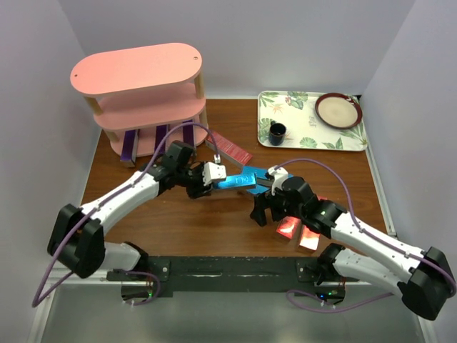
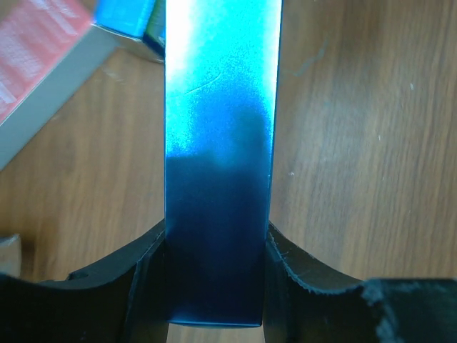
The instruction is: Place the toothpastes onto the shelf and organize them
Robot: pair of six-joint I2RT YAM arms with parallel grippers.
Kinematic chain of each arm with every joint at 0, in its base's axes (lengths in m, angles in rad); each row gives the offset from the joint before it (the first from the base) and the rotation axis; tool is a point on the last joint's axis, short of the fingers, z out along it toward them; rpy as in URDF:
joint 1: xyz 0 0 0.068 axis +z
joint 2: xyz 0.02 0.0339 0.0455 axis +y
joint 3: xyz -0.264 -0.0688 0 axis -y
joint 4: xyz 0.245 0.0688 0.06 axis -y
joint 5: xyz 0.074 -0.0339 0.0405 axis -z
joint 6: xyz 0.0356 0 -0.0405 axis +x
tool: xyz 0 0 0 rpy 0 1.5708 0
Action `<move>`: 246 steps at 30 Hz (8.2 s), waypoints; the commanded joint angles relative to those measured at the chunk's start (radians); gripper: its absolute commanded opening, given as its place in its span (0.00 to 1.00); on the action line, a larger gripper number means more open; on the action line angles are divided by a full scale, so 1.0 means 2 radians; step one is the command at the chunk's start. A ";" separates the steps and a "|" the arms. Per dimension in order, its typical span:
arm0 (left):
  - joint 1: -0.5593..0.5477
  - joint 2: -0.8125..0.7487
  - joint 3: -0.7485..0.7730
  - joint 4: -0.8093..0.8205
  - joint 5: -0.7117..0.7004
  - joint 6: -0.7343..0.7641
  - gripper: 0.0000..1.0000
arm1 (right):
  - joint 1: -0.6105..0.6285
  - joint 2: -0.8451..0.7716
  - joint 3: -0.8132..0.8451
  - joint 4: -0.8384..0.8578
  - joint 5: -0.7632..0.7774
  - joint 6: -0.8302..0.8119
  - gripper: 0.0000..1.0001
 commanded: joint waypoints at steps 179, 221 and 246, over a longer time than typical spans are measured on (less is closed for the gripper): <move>0.128 -0.399 -0.170 0.216 -0.157 -0.343 1.00 | -0.118 0.147 0.079 -0.033 -0.040 -0.051 0.96; -0.016 -0.214 -0.127 0.131 -0.162 -0.434 1.00 | 0.059 0.118 0.113 -0.031 0.178 0.091 0.96; -0.424 0.077 -0.042 0.153 -0.637 -0.683 0.89 | -0.065 -0.057 0.018 -0.067 0.237 0.101 0.99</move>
